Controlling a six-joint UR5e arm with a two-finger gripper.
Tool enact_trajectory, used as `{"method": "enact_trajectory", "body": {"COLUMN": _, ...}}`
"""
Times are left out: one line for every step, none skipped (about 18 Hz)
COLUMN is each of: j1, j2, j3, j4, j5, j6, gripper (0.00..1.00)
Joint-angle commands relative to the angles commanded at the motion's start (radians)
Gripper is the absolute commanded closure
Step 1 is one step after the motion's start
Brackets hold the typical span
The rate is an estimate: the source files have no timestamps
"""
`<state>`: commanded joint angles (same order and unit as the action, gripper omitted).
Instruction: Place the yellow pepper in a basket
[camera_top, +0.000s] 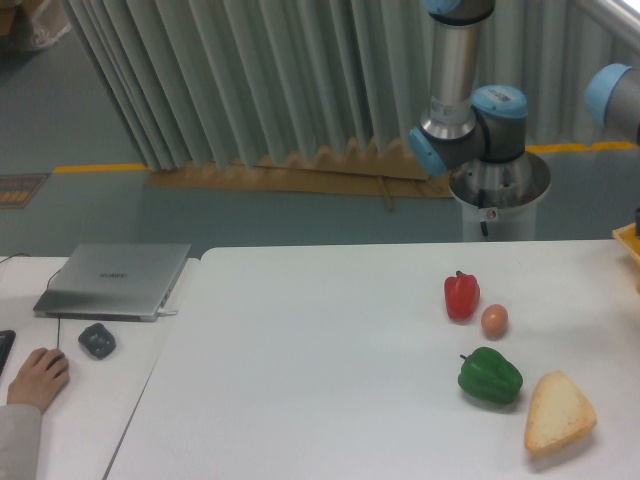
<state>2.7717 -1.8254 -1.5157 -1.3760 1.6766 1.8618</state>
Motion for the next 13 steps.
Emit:
{"method": "enact_trajectory", "body": {"j1": 0.015, "j2": -0.009, "j3": 0.009, "j4": 0.000, "j5": -0.002, "j6": 0.040, "gripper": 0.49}}
{"method": "enact_trajectory", "body": {"j1": 0.026, "j2": -0.017, "j3": 0.012, "j4": 0.000, "j5": 0.000, "j6": 0.080, "gripper": 0.49}}
{"method": "enact_trajectory", "body": {"j1": 0.037, "j2": -0.023, "j3": 0.020, "j4": 0.000, "j5": 0.000, "j6": 0.114, "gripper": 0.48}}
{"method": "enact_trajectory", "body": {"j1": 0.046, "j2": -0.031, "j3": 0.025, "j4": 0.002, "j5": 0.000, "j6": 0.146, "gripper": 0.48}}
{"method": "enact_trajectory", "body": {"j1": 0.054, "j2": -0.035, "j3": 0.025, "j4": 0.003, "j5": -0.002, "j6": 0.164, "gripper": 0.48}}
{"method": "enact_trajectory", "body": {"j1": 0.063, "j2": -0.038, "j3": 0.025, "j4": 0.011, "j5": -0.003, "j6": 0.198, "gripper": 0.48}}
{"method": "enact_trajectory", "body": {"j1": 0.075, "j2": -0.040, "j3": 0.025, "j4": 0.026, "j5": -0.006, "j6": 0.259, "gripper": 0.48}}
{"method": "enact_trajectory", "body": {"j1": 0.081, "j2": -0.051, "j3": 0.023, "j4": 0.032, "j5": -0.005, "j6": 0.301, "gripper": 0.48}}
{"method": "enact_trajectory", "body": {"j1": 0.100, "j2": -0.052, "j3": 0.023, "j4": 0.032, "j5": -0.008, "j6": 0.319, "gripper": 0.48}}
{"method": "enact_trajectory", "body": {"j1": 0.112, "j2": -0.055, "j3": 0.023, "j4": 0.034, "j5": -0.009, "j6": 0.339, "gripper": 0.48}}
{"method": "enact_trajectory", "body": {"j1": 0.115, "j2": -0.061, "j3": 0.023, "j4": 0.034, "j5": -0.014, "j6": 0.364, "gripper": 0.48}}
{"method": "enact_trajectory", "body": {"j1": 0.120, "j2": -0.066, "j3": 0.023, "j4": 0.044, "j5": -0.017, "j6": 0.382, "gripper": 0.47}}
{"method": "enact_trajectory", "body": {"j1": 0.123, "j2": -0.071, "j3": 0.019, "j4": 0.069, "j5": -0.017, "j6": 0.399, "gripper": 0.39}}
